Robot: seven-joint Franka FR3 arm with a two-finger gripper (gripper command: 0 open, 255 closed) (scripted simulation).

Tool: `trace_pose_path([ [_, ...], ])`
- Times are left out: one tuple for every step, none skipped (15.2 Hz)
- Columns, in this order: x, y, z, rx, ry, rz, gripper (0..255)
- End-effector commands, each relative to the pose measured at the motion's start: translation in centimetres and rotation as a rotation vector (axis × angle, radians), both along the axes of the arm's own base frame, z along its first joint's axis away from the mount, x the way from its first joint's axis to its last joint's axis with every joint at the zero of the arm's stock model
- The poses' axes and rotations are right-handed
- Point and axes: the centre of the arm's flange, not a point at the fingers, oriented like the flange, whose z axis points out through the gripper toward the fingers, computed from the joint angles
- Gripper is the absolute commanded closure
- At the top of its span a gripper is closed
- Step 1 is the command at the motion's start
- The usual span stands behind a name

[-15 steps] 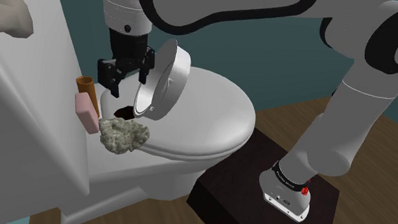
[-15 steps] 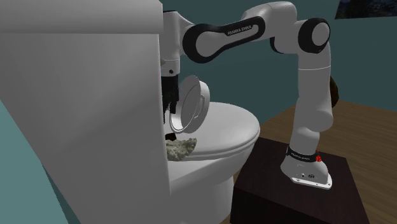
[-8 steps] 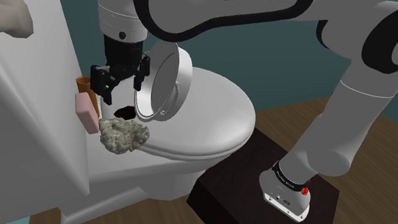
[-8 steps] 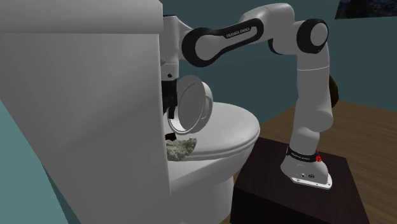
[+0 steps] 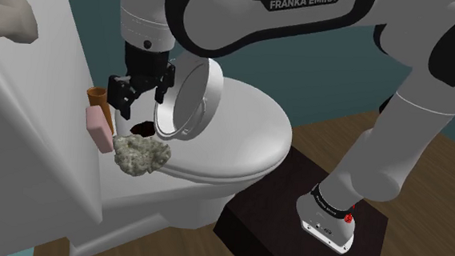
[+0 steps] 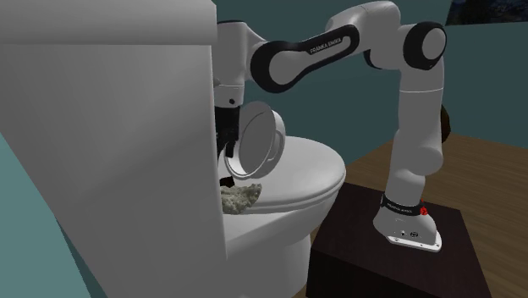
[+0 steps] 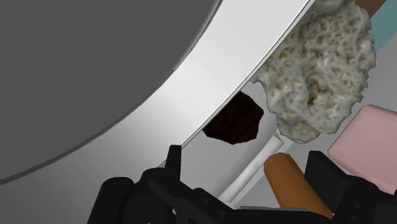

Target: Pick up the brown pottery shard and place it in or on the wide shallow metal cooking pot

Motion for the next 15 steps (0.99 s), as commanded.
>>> trace_pose_path([
  [2.2, -0.1, -8.4, -0.034, 0.146, -0.006, 255],
  [1.8, 0.2, -4.5, -0.033, 0.143, -0.003, 255],
  [1.8, 0.2, -4.0, -0.033, 0.143, -0.003, 255],
  [1.8, 0.2, -3.5, -0.033, 0.143, -0.003, 255],
  [1.8, 0.2, -2.9, -0.033, 0.143, -0.003, 255],
  [1.8, 0.2, -2.4, -0.033, 0.143, -0.003, 255],
  [1.8, 0.2, -1.9, -0.033, 0.143, -0.003, 255],
  [1.8, 0.2, -1.4, -0.033, 0.143, -0.003, 255],
  [1.8, 0.2, -0.8, -0.033, 0.143, -0.003, 255],
  [1.8, 0.2, -0.3, -0.033, 0.143, -0.003, 255],
  [1.8, 0.2, 0.2, -0.033, 0.143, -0.003, 255],
  [1.8, 0.2, 0.8, -0.033, 0.143, -0.003, 255],
  [1.8, 0.2, 1.3, -0.033, 0.143, -0.003, 255],
  [1.8, 0.2, 1.8, -0.033, 0.143, -0.003, 255],
  [1.8, 0.2, 2.3, -0.033, 0.143, -0.003, 255],
])
